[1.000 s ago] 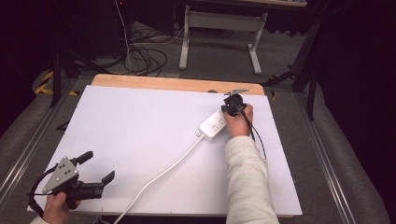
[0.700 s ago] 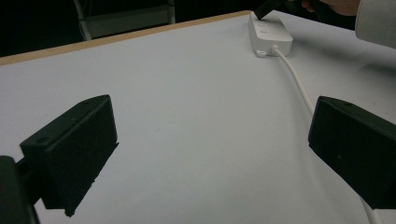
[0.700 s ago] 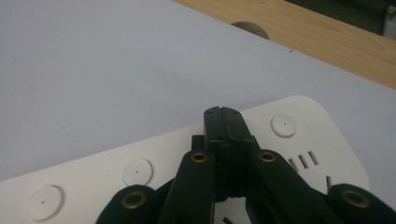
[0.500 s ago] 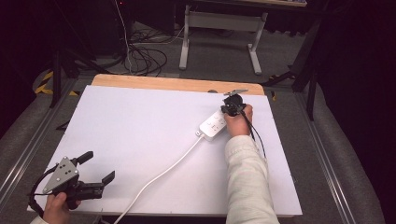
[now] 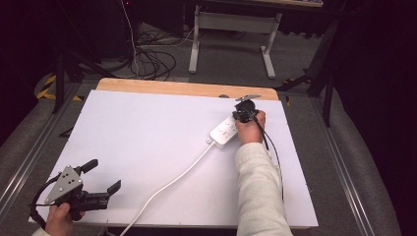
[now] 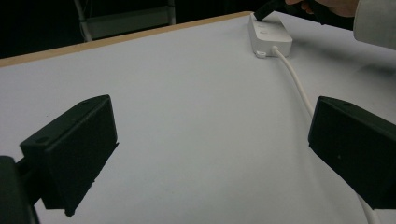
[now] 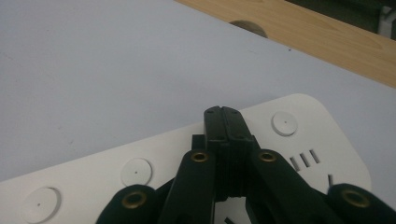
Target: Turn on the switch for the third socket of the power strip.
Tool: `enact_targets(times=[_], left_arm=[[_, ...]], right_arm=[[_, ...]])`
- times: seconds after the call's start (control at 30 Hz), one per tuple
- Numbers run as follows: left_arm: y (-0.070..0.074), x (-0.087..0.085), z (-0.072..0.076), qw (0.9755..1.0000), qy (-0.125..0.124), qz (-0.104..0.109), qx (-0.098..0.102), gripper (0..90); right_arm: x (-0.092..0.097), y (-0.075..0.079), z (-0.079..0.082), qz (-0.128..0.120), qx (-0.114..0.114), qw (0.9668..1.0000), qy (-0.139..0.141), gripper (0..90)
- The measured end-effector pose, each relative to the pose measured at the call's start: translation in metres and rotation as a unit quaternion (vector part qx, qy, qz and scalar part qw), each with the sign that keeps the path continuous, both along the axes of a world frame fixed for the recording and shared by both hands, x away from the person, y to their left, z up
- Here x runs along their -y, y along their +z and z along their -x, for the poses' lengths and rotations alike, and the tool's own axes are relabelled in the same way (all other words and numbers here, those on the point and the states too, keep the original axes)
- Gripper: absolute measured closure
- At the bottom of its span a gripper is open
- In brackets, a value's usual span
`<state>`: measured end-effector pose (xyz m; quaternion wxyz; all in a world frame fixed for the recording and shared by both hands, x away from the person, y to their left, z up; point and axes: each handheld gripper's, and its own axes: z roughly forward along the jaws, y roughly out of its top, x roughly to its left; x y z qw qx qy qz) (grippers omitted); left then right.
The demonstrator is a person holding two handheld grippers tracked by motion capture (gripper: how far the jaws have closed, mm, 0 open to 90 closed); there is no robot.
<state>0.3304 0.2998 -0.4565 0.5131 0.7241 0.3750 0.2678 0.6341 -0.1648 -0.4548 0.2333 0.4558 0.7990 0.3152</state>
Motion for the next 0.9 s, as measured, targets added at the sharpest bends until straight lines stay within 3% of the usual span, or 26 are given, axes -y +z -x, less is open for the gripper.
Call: enact_targets(times=[0.1,0.23,0.33,0.53,0.7,0.9], left_arm=[[0.000,0.000,0.000,1.0000,0.000,0.000,0.000,1.7],[0.000,0.000,0.000,1.0000,0.003,0.003,-0.001,1.7],[0.001,-0.001,0.000,1.0000,0.003,0.001,0.002,1.7],[0.002,0.000,0.001,1.0000,0.003,0.004,0.004,1.7],[0.002,0.000,0.000,1.0000,0.002,0.004,0.006,1.7],[0.002,0.000,0.000,1.0000,0.001,0.003,0.005,1.7]], right_arm=[[0.001,0.000,0.000,-0.003,-0.001,1.0000,-0.001,90.0],[-0.005,0.009,0.006,-0.023,0.041,0.9989,0.005,90.0],[-0.007,0.017,0.009,-0.026,0.058,0.9979,0.007,90.0],[-0.003,0.034,0.018,-0.043,0.074,0.9963,0.012,90.0],[0.003,0.051,0.029,-0.071,0.095,0.9929,0.013,90.0],[0.003,0.067,0.039,-0.079,0.107,0.9908,0.024,90.0]])
